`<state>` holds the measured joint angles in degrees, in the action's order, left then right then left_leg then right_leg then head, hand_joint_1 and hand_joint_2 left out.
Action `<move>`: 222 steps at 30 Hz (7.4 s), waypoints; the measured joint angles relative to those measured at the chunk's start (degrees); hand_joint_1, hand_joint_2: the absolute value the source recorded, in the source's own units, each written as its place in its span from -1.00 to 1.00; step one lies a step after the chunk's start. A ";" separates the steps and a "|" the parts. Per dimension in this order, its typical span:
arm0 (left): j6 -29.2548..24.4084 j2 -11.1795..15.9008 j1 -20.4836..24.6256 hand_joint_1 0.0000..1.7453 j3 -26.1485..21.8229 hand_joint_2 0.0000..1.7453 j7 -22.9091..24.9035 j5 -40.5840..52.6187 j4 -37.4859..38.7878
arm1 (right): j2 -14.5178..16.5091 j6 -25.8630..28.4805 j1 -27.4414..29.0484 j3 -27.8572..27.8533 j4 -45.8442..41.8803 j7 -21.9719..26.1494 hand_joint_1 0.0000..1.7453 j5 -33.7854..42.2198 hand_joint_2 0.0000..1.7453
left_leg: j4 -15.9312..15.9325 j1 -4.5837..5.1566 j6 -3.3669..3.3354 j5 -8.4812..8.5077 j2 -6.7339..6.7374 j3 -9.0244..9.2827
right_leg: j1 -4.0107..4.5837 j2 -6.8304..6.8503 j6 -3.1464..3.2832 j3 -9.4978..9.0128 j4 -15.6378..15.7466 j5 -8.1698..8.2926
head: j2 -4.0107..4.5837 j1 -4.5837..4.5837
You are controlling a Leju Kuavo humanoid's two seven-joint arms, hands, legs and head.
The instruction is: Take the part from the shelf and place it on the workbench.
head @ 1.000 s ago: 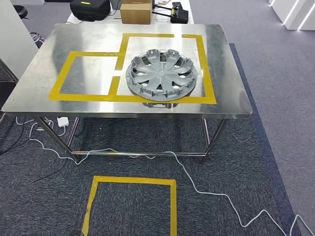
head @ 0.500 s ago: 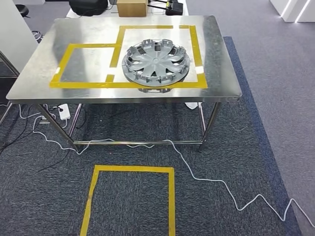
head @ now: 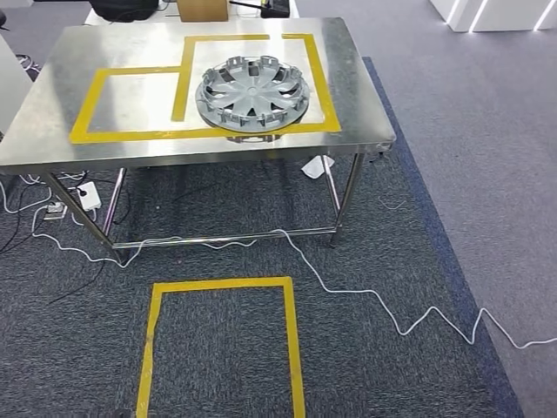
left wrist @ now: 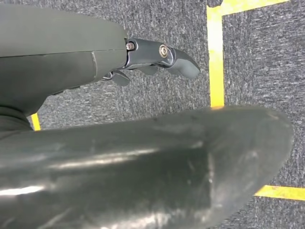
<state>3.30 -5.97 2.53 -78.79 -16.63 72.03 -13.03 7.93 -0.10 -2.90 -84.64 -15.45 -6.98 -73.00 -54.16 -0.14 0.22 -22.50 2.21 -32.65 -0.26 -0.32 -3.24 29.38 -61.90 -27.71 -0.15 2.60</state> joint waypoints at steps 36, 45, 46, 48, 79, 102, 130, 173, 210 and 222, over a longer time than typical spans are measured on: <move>1.28 0.97 0.03 -1.00 0.09 -1.00 -2.06 2.44 0.00 | 0.22 -2.33 -1.03 2.76 2.03 -1.16 -1.00 -1.90 -1.00 | -2.14 0.40 0.92 0.65 -1.67 -2.15 | 1.23 0.33 3.03 -2.18 6.30 -0.02 | -0.01 0.44; 1.62 1.24 0.43 -1.00 0.63 -1.00 -1.44 3.82 0.01 | 0.57 -2.43 -1.02 2.82 2.31 -1.17 -1.00 -1.79 -1.00 | -12.14 -0.54 3.33 -5.76 -2.06 0.73 | 0.40 0.31 2.68 6.41 5.46 6.73 | 0.00 -0.09; 1.62 1.18 0.53 -1.00 0.73 -1.00 -1.27 3.93 0.01 | 0.57 -2.44 -1.01 2.85 2.32 -1.28 -1.00 -1.87 -1.00 | -7.78 -0.63 3.37 -5.92 -2.20 3.88 | 0.36 0.26 2.31 7.29 4.97 7.25 | 0.00 -0.14; 1.61 1.00 0.68 -1.00 0.95 -1.00 -1.00 4.10 0.02 | 0.55 -2.41 -0.96 2.93 2.32 -1.51 -1.00 -2.10 -1.00 | -1.86 -0.59 2.55 -7.57 -2.44 7.51 | 0.43 0.23 1.68 8.34 4.40 8.39 | 0.00 -0.22; -0.13 -0.13 1.17 -1.00 1.22 -1.00 -2.51 3.64 0.07 | -0.96 -6.98 -0.11 7.31 2.44 6.04 -1.00 -3.87 -1.00 | -0.33 -0.04 1.44 -6.06 0.79 6.58 | 0.81 3.79 1.88 4.75 5.05 4.89 | 0.00 -0.72; 0.48 0.77 0.36 -1.00 0.61 -1.00 -2.73 1.76 0.07 | -1.01 -5.09 0.29 8.91 2.57 2.63 -1.00 -6.48 -1.00 | -16.66 -0.41 2.78 -11.03 -3.15 -5.90 | 0.13 1.88 3.38 1.28 5.74 1.87 | 0.00 -1.47; 0.79 1.08 0.17 -1.00 0.38 -1.00 -4.06 2.01 0.07 | -1.22 -4.95 0.18 9.95 2.64 3.11 -1.00 -7.08 -1.00 | -7.68 -0.51 2.84 -6.37 -5.10 -2.68 | -0.43 -0.51 2.81 0.91 4.78 1.00 | 0.00 -1.45; 1.71 -0.86 1.13 -1.00 1.02 -1.00 -3.75 3.69 0.39 | -4.25 -3.96 0.61 12.19 2.63 4.16 -1.00 -9.95 -1.00 | -1.91 0.04 1.13 -2.39 -0.14 0.46 | 0.27 6.83 0.74 0.51 3.92 -0.39 | 0.00 -1.64; 0.64 1.55 1.48 -1.00 1.08 -1.00 -2.59 1.34 0.39 | -2.79 -4.98 0.21 16.76 3.33 3.13 -1.00 -15.28 -1.00 | -2.16 -0.24 0.10 -1.76 -2.98 -0.17 | 0.03 0.98 0.20 6.05 -9.15 -7.46 | 0.00 -0.82; 0.90 1.91 0.77 -1.00 0.55 -1.00 -2.89 0.79 0.39 | -2.96 -5.16 0.39 20.20 3.58 3.50 -1.00 -16.96 -1.00 | -3.45 -0.38 2.51 -2.09 -8.05 -1.66 | -0.27 -2.04 2.33 1.30 3.99 0.85 | 0.00 -0.97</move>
<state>4.20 -4.06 3.30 -78.25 -19.52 72.82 -12.63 4.98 -5.26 -2.51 -64.44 -11.87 -3.48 -89.96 -57.61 -0.52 2.73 -24.59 -5.83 -34.31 -0.53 -2.37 -0.91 30.68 -57.91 -26.87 -0.15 1.63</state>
